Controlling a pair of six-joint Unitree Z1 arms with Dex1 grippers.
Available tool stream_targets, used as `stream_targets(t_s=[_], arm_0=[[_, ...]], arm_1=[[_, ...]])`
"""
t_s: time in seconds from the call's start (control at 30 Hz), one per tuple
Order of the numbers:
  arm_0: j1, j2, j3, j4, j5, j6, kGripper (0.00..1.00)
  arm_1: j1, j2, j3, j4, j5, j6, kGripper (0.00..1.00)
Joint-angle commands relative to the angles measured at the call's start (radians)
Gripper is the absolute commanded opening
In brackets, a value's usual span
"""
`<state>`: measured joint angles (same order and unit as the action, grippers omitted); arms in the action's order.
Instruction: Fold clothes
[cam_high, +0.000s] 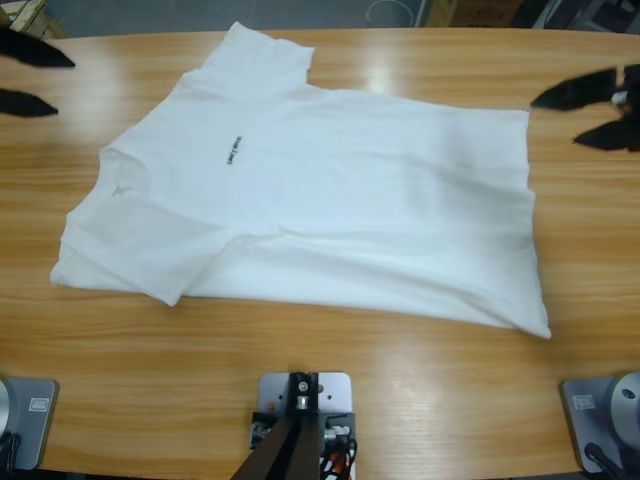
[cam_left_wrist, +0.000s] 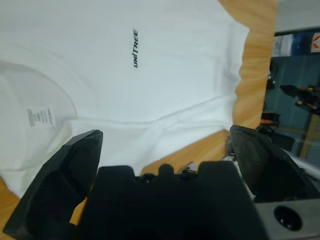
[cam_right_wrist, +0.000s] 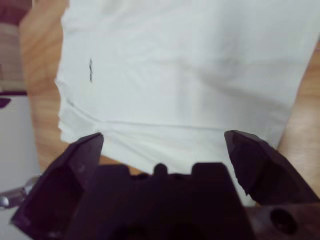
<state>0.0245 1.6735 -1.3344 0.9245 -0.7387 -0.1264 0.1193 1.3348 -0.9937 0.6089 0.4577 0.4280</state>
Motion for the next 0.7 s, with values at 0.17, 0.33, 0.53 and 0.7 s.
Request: stream_targets(t_s=[0.17, 0.33, 0.53, 0.7], arm_0=[[0.091, 0.623, -0.763, 0.470, -0.138, 0.149, 0.959], [0.063, 0.895, -1.265, 0.683, -0.134, 0.169, 0.908], [-0.007, 1.092, -1.604, 0.725, -0.131, 0.144, 0.867], [-0.048, 1.111, -1.641, 0.732, -0.075, 0.160, 0.862]], arm_1=[[-0.144, 0.238, -0.215, -0.031, 0.171, -0.062, 0.996], [-0.212, 0.347, -0.310, -0.039, 0.199, -0.076, 0.996], [-0.268, 0.452, -0.339, -0.078, 0.335, -0.152, 0.996], [-0.271, 0.480, -0.335, -0.078, 0.362, -0.194, 0.996]])
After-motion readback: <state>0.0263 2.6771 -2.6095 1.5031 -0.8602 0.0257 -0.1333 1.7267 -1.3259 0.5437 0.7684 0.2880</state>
